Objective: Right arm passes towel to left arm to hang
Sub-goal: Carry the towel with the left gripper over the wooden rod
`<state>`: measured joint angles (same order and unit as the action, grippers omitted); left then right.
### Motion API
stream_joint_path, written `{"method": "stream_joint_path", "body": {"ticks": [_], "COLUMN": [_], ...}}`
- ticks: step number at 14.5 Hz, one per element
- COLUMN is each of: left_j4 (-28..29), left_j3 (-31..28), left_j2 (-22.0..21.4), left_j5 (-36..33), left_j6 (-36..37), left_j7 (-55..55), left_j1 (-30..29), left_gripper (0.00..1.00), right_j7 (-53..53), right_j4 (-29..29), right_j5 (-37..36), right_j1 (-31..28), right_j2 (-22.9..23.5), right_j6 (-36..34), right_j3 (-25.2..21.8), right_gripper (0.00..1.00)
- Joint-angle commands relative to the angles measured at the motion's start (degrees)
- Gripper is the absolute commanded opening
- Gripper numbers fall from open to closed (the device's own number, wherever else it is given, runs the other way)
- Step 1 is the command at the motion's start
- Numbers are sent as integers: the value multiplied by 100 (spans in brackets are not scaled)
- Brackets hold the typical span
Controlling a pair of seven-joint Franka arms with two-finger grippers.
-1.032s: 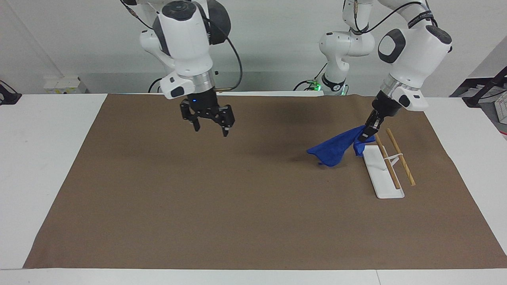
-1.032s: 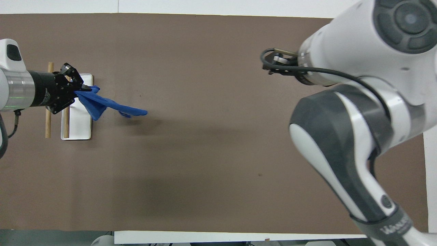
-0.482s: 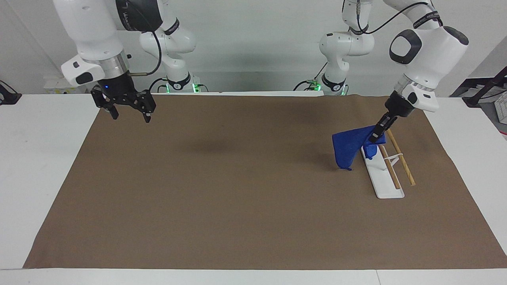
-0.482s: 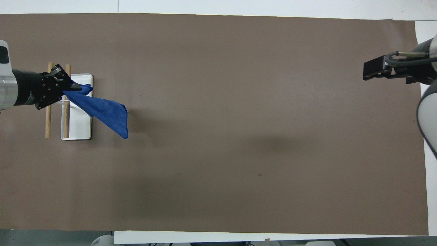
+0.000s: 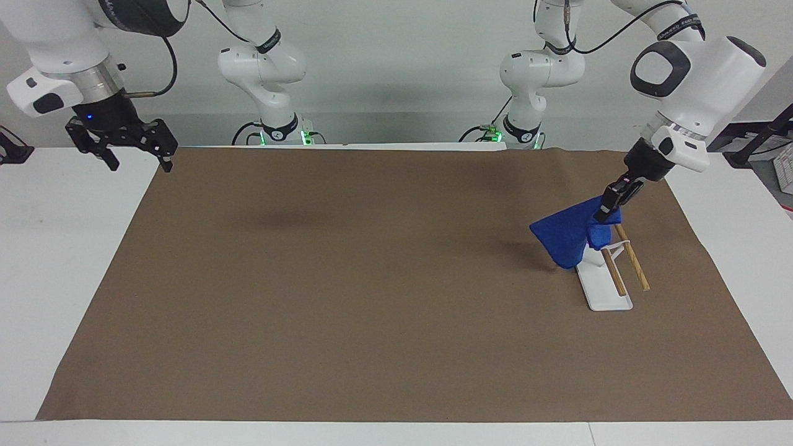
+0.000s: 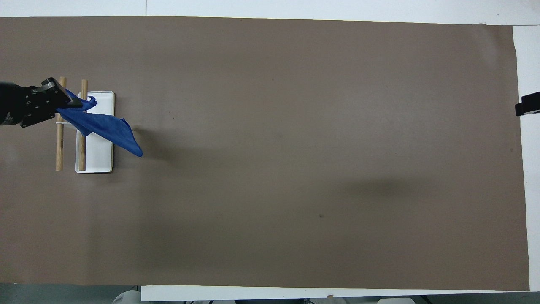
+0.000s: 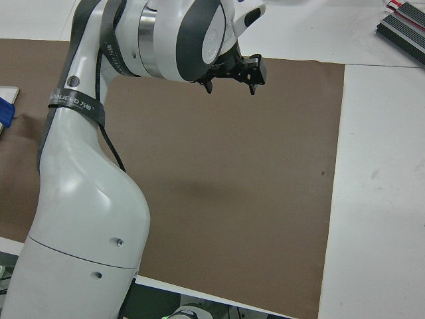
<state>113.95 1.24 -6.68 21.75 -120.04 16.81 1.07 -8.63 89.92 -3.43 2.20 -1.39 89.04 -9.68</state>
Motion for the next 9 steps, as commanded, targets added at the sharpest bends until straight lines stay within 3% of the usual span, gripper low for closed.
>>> {"method": "stream_joint_path", "body": {"ticks": [1, 4, 9], "left_j4": [-477, -567, -663], "left_j3": [-18, -18, -18], "left_j2": [307, 378, 448], "left_j5": [22, -30, -740], "left_j6": [-46, -55, -222], "left_j7": [-842, -1425, -2356], "left_j1": [-81, -107, -142], "left_gripper": [0, 0, 0], "right_j7": [-7, 134, 134], "right_j4": [-27, -1, -10], "right_j5": [27, 35, 35], "right_j1": [149, 140, 140], "right_j2": [34, 34, 25], "right_j6": [-159, -185, -194], "right_j3": [1, -16, -16], "right_gripper": [100, 100, 100]}}
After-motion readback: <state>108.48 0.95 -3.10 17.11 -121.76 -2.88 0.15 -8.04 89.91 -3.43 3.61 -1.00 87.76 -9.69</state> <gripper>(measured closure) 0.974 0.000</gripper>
